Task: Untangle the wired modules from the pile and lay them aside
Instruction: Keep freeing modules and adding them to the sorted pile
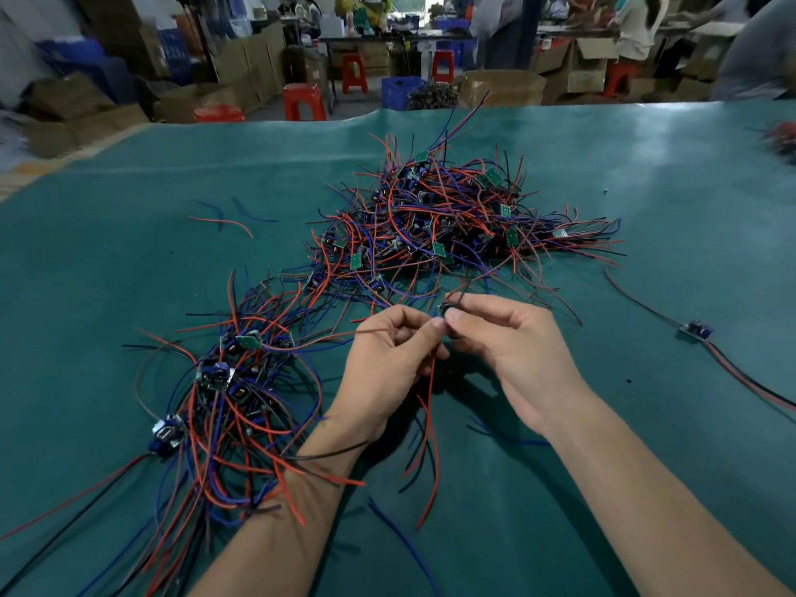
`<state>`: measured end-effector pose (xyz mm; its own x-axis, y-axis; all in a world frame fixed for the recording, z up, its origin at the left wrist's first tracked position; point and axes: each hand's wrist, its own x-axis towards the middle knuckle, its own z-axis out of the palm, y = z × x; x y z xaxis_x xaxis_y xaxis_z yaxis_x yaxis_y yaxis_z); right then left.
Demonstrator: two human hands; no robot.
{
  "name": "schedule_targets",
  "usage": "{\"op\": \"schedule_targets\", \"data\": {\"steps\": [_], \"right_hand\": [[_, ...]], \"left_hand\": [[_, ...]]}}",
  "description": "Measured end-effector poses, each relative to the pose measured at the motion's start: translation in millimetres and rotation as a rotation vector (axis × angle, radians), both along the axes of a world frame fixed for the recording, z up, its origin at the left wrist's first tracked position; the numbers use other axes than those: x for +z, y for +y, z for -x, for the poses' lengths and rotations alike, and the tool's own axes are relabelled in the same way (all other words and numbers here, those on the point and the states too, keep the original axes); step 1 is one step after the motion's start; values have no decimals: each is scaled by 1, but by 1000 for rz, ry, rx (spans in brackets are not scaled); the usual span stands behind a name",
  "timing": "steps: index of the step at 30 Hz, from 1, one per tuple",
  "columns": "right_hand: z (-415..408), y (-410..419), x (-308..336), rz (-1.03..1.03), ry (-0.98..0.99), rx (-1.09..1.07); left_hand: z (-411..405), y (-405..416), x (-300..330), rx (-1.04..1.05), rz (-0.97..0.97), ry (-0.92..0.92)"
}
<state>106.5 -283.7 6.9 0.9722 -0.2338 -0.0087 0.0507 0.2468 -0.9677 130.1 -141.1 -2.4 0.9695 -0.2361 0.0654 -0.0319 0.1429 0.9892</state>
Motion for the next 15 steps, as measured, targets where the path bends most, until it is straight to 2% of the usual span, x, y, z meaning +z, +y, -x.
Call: {"op": "schedule_targets", "data": {"steps": [9,15], "right_hand": [[-3,-2,1,22,-28,-76],[-4,-14,4,172,-51,-113]], "left_hand": [[2,0,2,-77,23,39],[1,0,0,-73,-29,-25]]}}
